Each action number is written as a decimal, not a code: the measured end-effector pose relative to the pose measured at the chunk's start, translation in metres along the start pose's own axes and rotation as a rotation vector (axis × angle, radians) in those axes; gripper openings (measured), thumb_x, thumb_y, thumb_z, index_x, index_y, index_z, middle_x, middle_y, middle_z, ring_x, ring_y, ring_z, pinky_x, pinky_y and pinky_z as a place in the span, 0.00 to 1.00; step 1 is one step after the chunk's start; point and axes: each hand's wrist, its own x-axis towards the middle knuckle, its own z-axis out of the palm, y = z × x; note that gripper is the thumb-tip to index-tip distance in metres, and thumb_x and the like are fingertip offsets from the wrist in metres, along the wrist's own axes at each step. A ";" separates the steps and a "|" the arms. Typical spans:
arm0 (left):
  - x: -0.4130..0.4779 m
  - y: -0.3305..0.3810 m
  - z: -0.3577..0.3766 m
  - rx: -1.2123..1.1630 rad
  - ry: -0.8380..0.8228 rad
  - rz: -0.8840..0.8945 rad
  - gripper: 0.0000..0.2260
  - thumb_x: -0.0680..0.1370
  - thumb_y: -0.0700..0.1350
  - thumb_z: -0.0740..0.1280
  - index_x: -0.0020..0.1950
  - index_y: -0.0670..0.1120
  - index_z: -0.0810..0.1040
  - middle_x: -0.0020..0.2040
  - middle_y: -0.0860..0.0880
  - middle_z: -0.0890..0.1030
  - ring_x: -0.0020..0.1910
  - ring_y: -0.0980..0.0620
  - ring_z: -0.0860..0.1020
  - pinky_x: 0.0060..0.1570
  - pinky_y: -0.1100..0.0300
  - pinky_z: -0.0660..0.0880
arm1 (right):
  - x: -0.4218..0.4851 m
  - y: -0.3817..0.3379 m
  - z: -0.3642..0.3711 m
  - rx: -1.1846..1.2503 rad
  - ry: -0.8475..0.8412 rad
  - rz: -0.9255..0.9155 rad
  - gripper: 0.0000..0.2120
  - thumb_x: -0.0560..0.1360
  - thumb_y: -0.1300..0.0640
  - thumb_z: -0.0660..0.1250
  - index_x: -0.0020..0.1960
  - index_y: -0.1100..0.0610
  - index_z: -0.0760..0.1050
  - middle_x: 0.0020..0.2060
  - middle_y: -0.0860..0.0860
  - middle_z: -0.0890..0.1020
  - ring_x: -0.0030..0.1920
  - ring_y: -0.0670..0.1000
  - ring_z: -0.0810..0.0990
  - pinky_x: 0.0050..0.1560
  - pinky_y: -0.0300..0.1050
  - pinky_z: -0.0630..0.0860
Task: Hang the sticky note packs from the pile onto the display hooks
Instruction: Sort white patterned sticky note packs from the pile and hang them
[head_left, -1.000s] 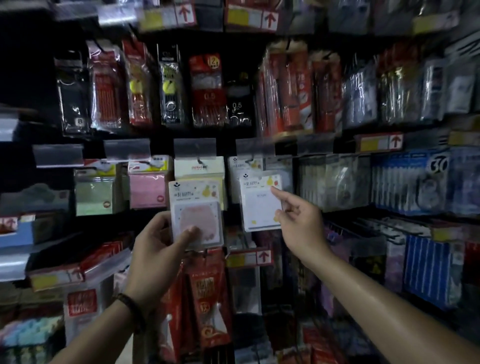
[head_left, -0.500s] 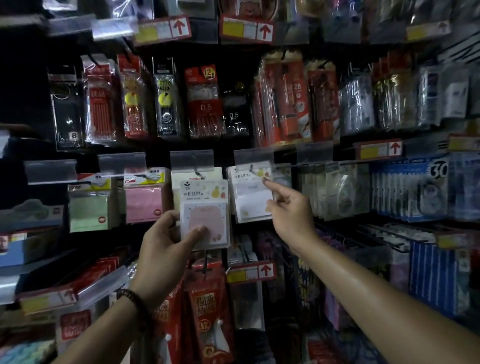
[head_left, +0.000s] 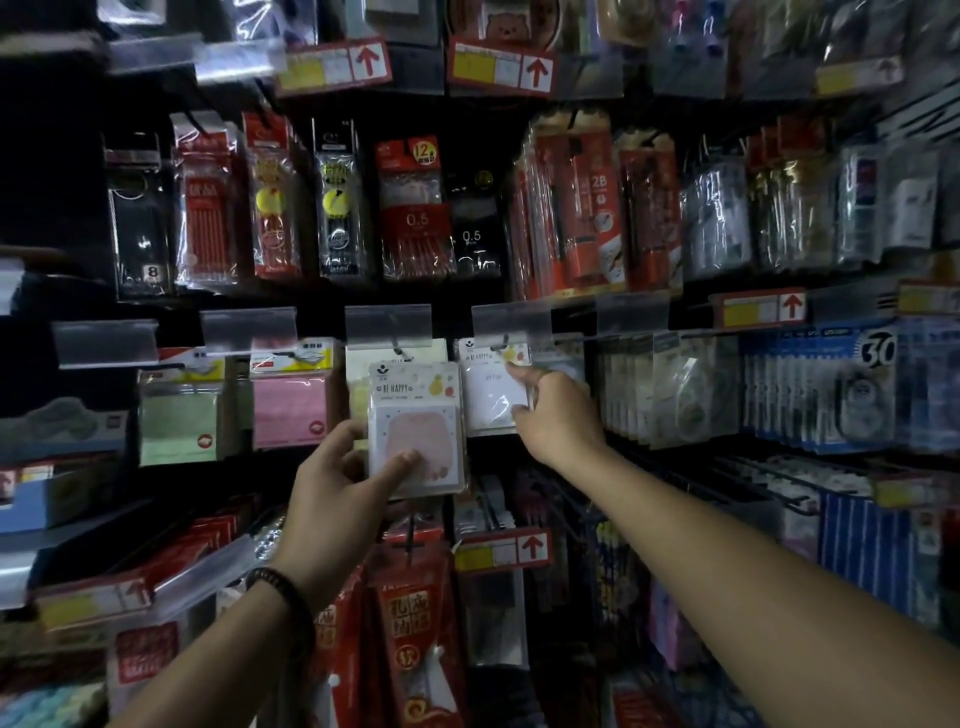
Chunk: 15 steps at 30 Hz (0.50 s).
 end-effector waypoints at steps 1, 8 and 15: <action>0.000 0.001 0.000 -0.005 -0.003 -0.007 0.13 0.80 0.40 0.74 0.63 0.48 0.80 0.54 0.45 0.88 0.49 0.46 0.89 0.44 0.53 0.87 | 0.000 0.002 0.000 -0.029 -0.023 0.006 0.31 0.81 0.61 0.71 0.79 0.42 0.71 0.50 0.47 0.80 0.32 0.41 0.75 0.32 0.35 0.76; 0.009 0.007 0.006 -0.034 -0.001 -0.020 0.10 0.80 0.40 0.73 0.61 0.45 0.80 0.51 0.46 0.89 0.48 0.44 0.89 0.46 0.45 0.86 | -0.037 0.002 -0.022 0.121 0.071 -0.085 0.23 0.83 0.53 0.70 0.76 0.43 0.75 0.58 0.49 0.79 0.40 0.50 0.84 0.41 0.45 0.84; 0.008 0.000 0.045 -0.024 -0.088 -0.030 0.12 0.80 0.40 0.74 0.62 0.45 0.81 0.53 0.44 0.89 0.49 0.45 0.89 0.46 0.47 0.87 | -0.077 0.000 -0.022 0.575 -0.102 -0.125 0.32 0.80 0.61 0.74 0.77 0.36 0.71 0.44 0.55 0.83 0.44 0.58 0.84 0.51 0.51 0.85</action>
